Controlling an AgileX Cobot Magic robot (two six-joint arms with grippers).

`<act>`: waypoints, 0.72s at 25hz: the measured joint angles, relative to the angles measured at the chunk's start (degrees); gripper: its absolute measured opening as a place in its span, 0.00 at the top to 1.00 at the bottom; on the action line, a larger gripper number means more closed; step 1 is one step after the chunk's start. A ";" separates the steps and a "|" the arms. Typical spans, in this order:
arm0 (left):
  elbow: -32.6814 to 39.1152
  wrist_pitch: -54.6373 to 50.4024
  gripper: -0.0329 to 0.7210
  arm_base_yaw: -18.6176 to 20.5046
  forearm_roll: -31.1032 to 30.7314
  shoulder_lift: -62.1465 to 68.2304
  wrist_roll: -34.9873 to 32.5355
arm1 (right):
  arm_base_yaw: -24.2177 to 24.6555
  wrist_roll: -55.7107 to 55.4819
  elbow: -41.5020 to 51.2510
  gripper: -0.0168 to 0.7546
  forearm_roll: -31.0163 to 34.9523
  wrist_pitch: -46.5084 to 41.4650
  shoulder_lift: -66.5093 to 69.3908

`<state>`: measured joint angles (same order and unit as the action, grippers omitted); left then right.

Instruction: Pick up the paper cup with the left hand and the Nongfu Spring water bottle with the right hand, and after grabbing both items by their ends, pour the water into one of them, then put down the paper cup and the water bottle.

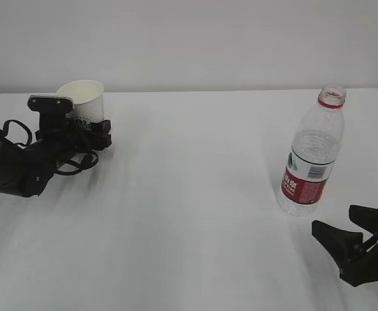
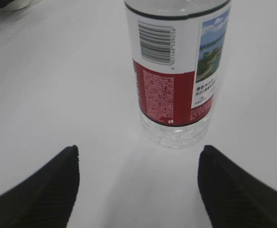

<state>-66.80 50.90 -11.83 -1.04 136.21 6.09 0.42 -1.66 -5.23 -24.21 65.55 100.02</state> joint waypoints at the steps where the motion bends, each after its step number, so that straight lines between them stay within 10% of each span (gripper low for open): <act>1: 0.55 -0.37 0.24 0.00 -0.28 -0.57 0.00 | 0.00 0.00 0.00 0.21 0.00 0.00 0.00; 18: 15.61 13.48 0.25 0.00 -5.64 -6.34 0.00 | 0.00 0.00 0.00 0.21 0.00 0.00 0.00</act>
<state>-51.19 64.37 -11.83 -6.68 129.87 6.09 0.42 -1.66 -5.23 -24.21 65.55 100.02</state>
